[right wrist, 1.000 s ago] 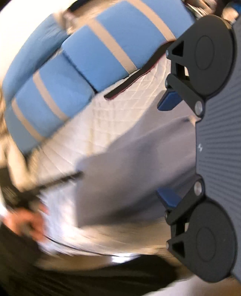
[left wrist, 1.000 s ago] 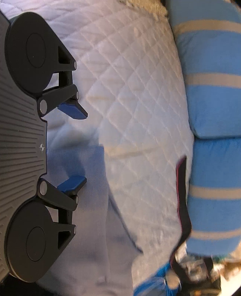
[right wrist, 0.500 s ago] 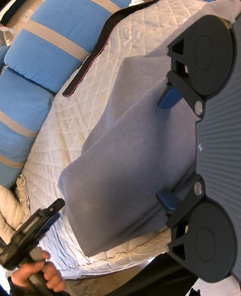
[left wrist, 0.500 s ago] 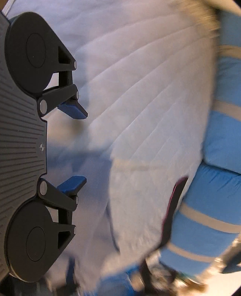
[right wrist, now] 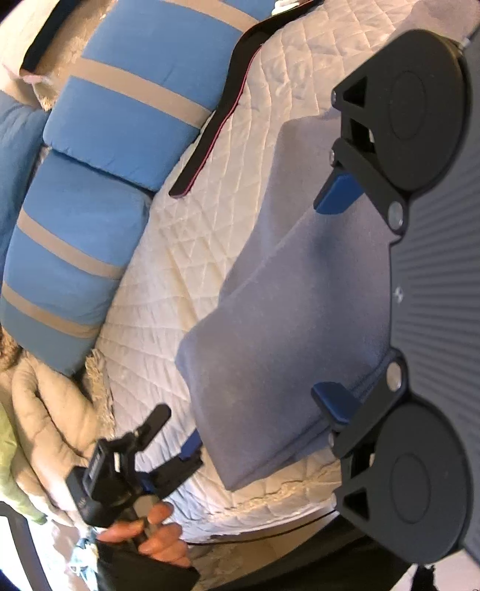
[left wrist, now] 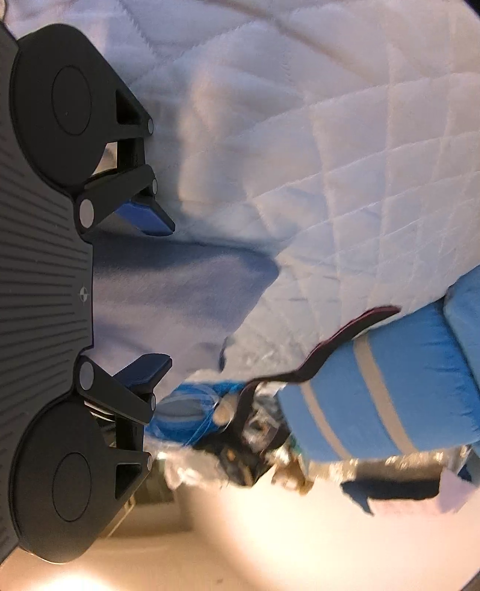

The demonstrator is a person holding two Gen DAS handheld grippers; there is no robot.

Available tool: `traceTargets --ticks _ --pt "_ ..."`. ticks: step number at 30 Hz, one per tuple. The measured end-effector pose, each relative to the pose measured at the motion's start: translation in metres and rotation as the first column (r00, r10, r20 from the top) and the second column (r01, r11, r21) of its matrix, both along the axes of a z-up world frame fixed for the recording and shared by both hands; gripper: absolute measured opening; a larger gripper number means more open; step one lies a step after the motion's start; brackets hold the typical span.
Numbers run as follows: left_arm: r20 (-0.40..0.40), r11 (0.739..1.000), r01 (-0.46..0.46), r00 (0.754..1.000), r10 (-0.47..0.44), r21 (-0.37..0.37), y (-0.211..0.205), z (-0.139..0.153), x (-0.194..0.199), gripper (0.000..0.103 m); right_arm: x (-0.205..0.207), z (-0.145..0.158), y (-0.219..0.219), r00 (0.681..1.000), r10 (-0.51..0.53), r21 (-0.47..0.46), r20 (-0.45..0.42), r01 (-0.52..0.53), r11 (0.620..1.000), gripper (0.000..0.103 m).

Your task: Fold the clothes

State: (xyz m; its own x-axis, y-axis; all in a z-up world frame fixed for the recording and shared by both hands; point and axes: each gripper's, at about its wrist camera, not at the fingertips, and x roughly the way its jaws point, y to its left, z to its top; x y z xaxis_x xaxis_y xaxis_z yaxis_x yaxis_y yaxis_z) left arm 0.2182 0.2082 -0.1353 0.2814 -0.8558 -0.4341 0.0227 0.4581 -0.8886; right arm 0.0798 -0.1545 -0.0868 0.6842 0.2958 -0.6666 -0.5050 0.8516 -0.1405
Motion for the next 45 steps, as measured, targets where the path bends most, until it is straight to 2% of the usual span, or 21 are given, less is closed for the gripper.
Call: traceTargets --ticks 5,9,11,12,15,20,23,25,26,27,30,33,36,39,45 --pt "-0.002 0.997 0.065 0.998 -0.065 0.034 -0.021 -0.002 0.01 0.069 0.006 0.004 -0.002 1.0 -0.026 0.025 -0.003 0.026 0.999 0.101" --pt "-0.01 0.997 0.083 0.997 -0.083 0.007 -0.031 -0.005 0.018 0.068 0.008 0.004 0.0 0.999 -0.032 0.031 -0.01 0.032 0.999 0.101" --pt "-0.01 0.997 0.067 0.998 -0.068 -0.031 -0.032 -0.008 0.02 0.067 0.009 0.003 0.002 1.0 -0.028 0.026 -0.01 0.028 0.999 0.101" --pt "-0.003 0.997 0.056 0.998 -0.057 -0.05 -0.032 -0.01 0.021 0.062 0.009 0.003 0.002 1.0 -0.027 0.023 -0.009 0.027 0.999 0.101" --pt "0.009 0.998 0.015 1.0 -0.014 -0.055 -0.033 -0.012 0.021 0.055 0.008 0.003 0.004 1.0 -0.024 0.016 -0.006 0.025 1.0 0.101" --pt "-0.016 0.993 0.117 0.993 -0.117 -0.015 -0.037 -0.01 0.016 0.056 0.007 0.005 0.001 0.999 -0.037 0.02 0.0 0.037 0.999 0.101" --pt "-0.036 0.99 0.137 0.99 -0.138 -0.023 -0.038 -0.012 0.016 0.055 0.008 0.008 -0.004 0.998 -0.064 0.038 -0.004 0.065 0.997 0.101" --pt "-0.053 0.991 0.128 0.99 -0.129 -0.028 -0.04 -0.013 0.017 0.047 0.009 0.011 -0.006 0.997 -0.073 0.059 -0.007 0.074 0.996 0.101" --pt "-0.067 0.993 0.117 0.991 -0.118 -0.028 -0.04 -0.015 0.017 0.029 0.01 0.013 -0.007 0.997 -0.077 0.069 -0.008 0.077 0.995 0.101" --pt "-0.081 0.994 0.106 0.991 -0.108 -0.028 -0.039 -0.016 0.018 0.024 0.01 0.015 -0.007 0.997 -0.078 0.079 -0.007 0.079 0.994 0.101" --pt "-0.096 0.997 0.07 0.993 -0.069 0.014 -0.037 -0.013 0.016 0.017 0.01 0.019 -0.007 0.998 -0.067 0.106 0.002 0.067 0.992 0.102" --pt "-0.077 0.991 0.064 0.996 -0.055 0.118 -0.042 0.001 0.015 0.014 0.008 0.018 -0.004 0.999 -0.049 0.101 0.001 0.049 0.994 0.102" --pt "-0.02 0.964 0.092 0.996 -0.089 0.251 -0.053 0.021 0.013 0.013 0.005 0.016 0.001 1.0 -0.023 0.078 0.014 0.022 0.997 0.102" --pt "0.014 0.93 0.104 0.993 -0.117 0.351 -0.059 0.034 0.013 0.013 0.004 0.015 0.005 1.0 -0.006 0.061 0.024 0.005 0.998 0.102" --pt "0.026 0.9 0.096 0.993 -0.119 0.426 -0.04 0.042 0.02 0.013 0.005 0.013 0.0 1.0 -0.026 0.064 0.008 0.025 0.998 0.102"
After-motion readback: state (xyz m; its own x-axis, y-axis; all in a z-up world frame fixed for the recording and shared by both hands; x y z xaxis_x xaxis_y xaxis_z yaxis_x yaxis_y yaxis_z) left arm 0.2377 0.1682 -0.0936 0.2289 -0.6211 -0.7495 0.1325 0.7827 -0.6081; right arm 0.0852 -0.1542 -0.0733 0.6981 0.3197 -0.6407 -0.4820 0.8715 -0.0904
